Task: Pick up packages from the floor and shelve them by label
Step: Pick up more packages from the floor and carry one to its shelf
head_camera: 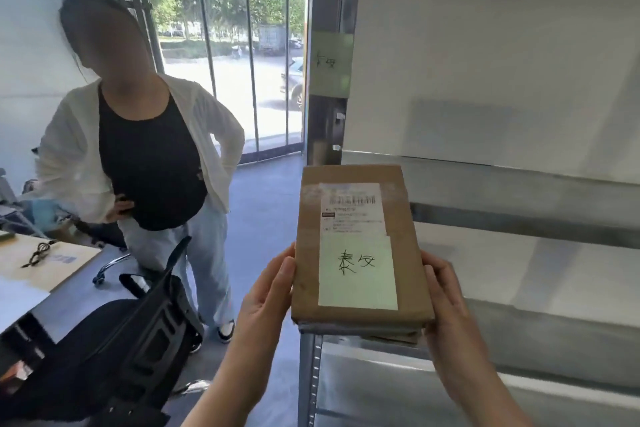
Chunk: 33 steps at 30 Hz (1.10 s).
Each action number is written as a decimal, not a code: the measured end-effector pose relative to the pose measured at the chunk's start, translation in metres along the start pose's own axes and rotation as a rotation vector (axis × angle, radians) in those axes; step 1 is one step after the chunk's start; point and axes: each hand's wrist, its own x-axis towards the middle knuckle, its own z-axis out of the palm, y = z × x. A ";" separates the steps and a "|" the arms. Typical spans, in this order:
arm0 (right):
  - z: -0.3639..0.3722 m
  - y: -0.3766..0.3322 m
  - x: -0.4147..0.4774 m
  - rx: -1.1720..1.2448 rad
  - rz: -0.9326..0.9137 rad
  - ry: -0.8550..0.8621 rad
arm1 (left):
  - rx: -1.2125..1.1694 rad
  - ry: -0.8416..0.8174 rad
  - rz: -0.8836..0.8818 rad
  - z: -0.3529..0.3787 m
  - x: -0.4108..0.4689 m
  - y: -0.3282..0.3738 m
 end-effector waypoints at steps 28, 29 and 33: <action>-0.065 -0.122 0.126 -0.178 0.019 0.261 | 0.090 -0.041 -0.087 0.159 0.145 0.099; -0.070 -0.119 0.134 -0.197 0.039 0.258 | 0.099 -0.011 -0.109 0.164 0.148 0.096; -0.091 -0.109 0.166 -0.266 0.101 0.245 | 0.076 0.042 -0.163 0.187 0.169 0.083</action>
